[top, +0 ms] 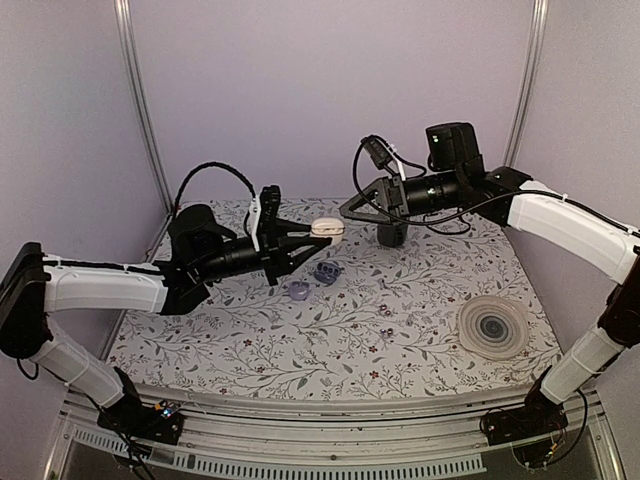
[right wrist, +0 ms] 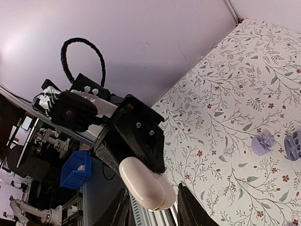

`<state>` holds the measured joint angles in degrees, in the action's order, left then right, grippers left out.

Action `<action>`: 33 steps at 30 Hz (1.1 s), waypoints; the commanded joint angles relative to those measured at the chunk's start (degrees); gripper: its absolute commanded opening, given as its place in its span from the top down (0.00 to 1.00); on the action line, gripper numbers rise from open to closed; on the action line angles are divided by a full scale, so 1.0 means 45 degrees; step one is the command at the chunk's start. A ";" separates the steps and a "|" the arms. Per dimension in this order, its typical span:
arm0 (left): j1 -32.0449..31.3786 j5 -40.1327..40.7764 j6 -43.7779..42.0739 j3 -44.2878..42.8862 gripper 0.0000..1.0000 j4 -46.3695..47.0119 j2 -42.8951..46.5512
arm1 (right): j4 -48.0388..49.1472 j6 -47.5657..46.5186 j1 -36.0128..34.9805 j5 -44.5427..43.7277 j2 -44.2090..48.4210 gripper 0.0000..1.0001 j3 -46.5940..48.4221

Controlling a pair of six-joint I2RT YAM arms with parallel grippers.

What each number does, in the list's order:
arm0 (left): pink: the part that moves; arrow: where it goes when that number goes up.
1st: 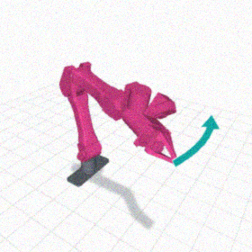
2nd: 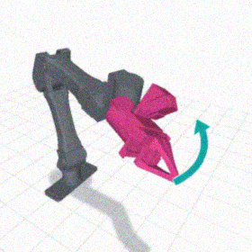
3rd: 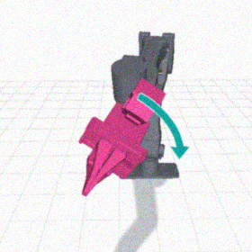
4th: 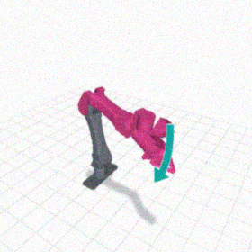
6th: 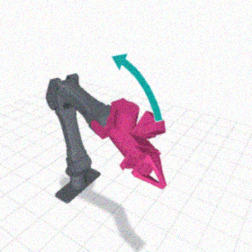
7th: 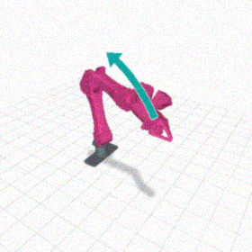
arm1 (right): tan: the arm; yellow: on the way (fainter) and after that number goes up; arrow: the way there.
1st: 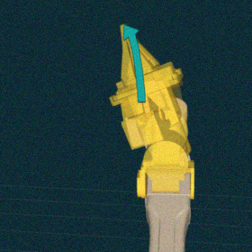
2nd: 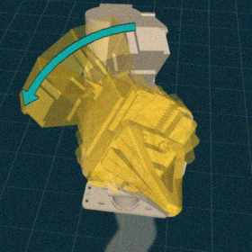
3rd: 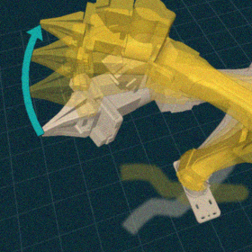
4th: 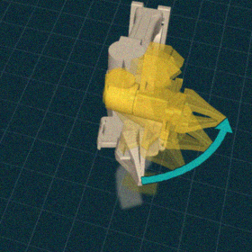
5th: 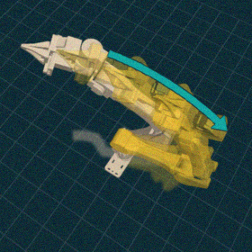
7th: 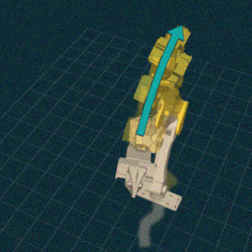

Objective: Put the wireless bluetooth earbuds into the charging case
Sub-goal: Close the charging case with the earbuds, then place the charging case with the earbuds at the center of the board.

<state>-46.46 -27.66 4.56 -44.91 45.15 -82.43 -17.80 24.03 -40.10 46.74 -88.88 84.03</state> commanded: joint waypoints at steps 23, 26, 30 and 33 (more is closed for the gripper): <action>0.2325 0.1038 0.3673 0.0145 1.00 0.0077 -0.0739 | -0.2943 -0.0850 -0.0831 -0.7421 -0.0787 0.66 0.0954; 0.3315 0.1754 0.5629 0.0758 1.00 -0.0066 -0.1060 | -0.2553 -0.0494 -0.0475 -0.7808 -0.0456 0.65 0.0171; 0.4506 0.1494 0.7566 0.0876 0.99 -0.0712 -0.1902 | -0.2436 -0.0462 -0.0377 -0.8046 -0.0552 0.64 -0.0492; 0.5218 0.0595 0.8894 0.0661 0.97 -0.0745 -0.2993 | -0.2218 -0.0423 -0.0371 -0.8129 -0.0653 0.64 -0.1022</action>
<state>-26.28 -22.06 33.26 -41.87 42.44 -91.05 -28.62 21.04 -41.58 12.25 -92.64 81.91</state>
